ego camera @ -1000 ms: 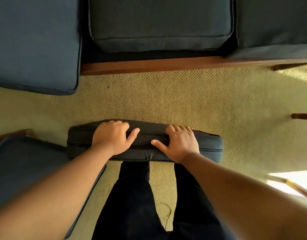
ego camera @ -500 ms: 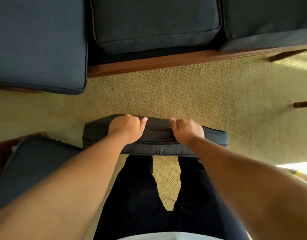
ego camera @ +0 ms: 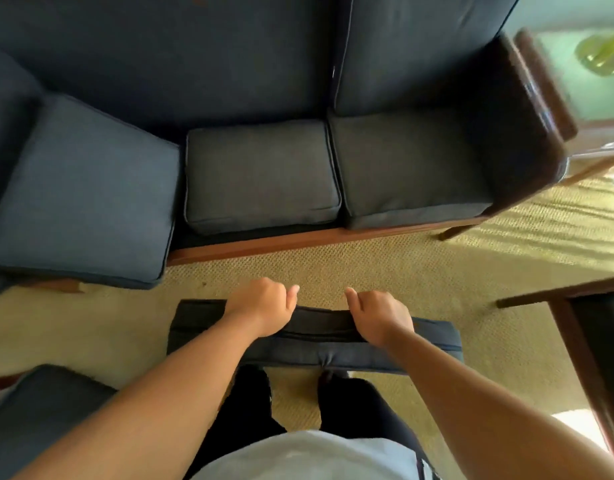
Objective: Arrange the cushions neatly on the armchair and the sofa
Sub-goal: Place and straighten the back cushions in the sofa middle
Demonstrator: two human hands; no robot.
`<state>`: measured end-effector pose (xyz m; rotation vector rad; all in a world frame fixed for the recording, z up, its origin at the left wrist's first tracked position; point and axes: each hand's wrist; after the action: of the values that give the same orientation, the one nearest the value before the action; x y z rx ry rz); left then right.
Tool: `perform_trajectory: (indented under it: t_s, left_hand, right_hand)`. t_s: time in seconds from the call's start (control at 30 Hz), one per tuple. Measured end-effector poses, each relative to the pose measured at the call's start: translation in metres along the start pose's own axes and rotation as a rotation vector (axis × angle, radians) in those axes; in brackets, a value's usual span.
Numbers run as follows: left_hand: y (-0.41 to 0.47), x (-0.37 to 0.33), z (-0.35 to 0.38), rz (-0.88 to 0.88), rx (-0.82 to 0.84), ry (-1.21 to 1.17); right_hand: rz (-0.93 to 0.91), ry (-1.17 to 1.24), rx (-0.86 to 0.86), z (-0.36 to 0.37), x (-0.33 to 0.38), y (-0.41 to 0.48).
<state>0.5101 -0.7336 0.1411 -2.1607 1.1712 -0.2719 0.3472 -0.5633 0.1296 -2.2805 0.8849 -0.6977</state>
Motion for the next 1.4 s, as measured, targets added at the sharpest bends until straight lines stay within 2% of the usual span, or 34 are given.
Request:
perform_trajectory:
  t_s: [0.13, 0.37, 0.53, 0.6, 0.73, 0.9, 1.03, 1.17, 1.27, 1.4]
  left_hand:
    - [-0.01, -0.046, -0.057, 0.007, -0.097, -0.054]
    - [-0.009, -0.131, -0.183, 0.078, -0.357, -0.046]
    - [0.018, -0.169, -0.278, 0.142, -0.545, -0.063]
    - [0.03, -0.175, -0.297, 0.16, -0.569, -0.094]
    - [0.091, -0.183, -0.329, 0.169, -0.563, -0.13]
    - [0.189, -0.188, -0.318, 0.09, -0.388, -0.108]
    - [0.251, -0.212, -0.367, 0.162, -0.37, -0.059]
    - [0.306, -0.213, -0.426, 0.109, -0.276, -0.061]
    - [0.334, -0.197, -0.441, 0.051, -0.219, -0.093]
    - [0.363, -0.191, -0.463, 0.045, -0.257, -0.136]
  right_hand:
    - [-0.03, 0.0, -0.099, -0.065, -0.031, -0.028]
    - [-0.073, -0.009, -0.398, -0.204, -0.08, -0.07]
    - [-0.059, -0.058, -0.551, -0.316, -0.103, -0.073]
    - [-0.071, -0.079, -0.582, -0.343, -0.108, -0.069]
    - [-0.052, -0.117, -0.586, -0.389, -0.123, -0.025]
    - [0.101, -0.061, -0.455, -0.379, -0.146, 0.073]
    - [0.195, 0.038, -0.499, -0.424, -0.182, 0.115]
    - [0.2, 0.121, -0.533, -0.475, -0.181, 0.153]
    - [0.153, 0.13, -0.51, -0.493, -0.176, 0.182]
    - [0.103, 0.171, -0.528, -0.529, -0.184, 0.221]
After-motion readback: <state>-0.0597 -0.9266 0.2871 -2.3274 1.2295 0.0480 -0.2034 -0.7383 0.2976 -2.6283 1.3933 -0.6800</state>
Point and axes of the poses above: each hand's wrist, its own y-axis towards the middle knuckle, its own z-axis out of the palm, x = y × z, and after that the axes turned 11 degrees about x, right-handed
